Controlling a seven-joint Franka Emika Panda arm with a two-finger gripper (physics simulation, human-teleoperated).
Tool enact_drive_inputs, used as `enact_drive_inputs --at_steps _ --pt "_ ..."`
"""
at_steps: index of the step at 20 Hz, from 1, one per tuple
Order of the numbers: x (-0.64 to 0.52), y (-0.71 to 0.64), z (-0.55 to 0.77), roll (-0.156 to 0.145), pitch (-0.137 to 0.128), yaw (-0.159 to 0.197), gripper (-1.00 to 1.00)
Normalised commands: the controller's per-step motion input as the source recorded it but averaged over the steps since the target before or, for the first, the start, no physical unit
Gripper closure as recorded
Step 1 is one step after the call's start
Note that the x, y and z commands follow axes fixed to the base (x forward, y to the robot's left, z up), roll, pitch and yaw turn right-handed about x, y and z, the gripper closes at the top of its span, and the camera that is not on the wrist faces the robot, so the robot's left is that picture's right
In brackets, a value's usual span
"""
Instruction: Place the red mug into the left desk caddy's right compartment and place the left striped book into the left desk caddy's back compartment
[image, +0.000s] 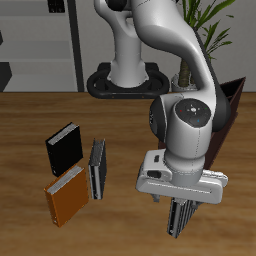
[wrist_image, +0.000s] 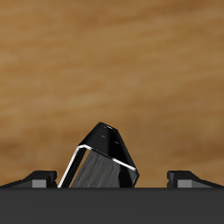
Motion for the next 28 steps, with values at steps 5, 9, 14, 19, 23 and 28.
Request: enact_drive_inputs --at_steps 5,9,14,19,23,28 --pt "-0.02 0.03 -0.21 0.017 0.026 -0.042 1.0" --pt "-0.1 -0.02 0.06 -0.004 -0.002 -0.003 1.0" --pt "-0.16 -0.08 0.35 -0.021 -0.032 -0.006 1.0" --pt "-0.27 -0.04 0.61 -0.013 -0.063 -0.03 1.0" --pt "-0.4 -0.01 0.86 -0.027 -0.097 -0.005 1.0" --pt "-0.4 -0.03 0.71 -0.018 -0.079 -0.011 1.0"
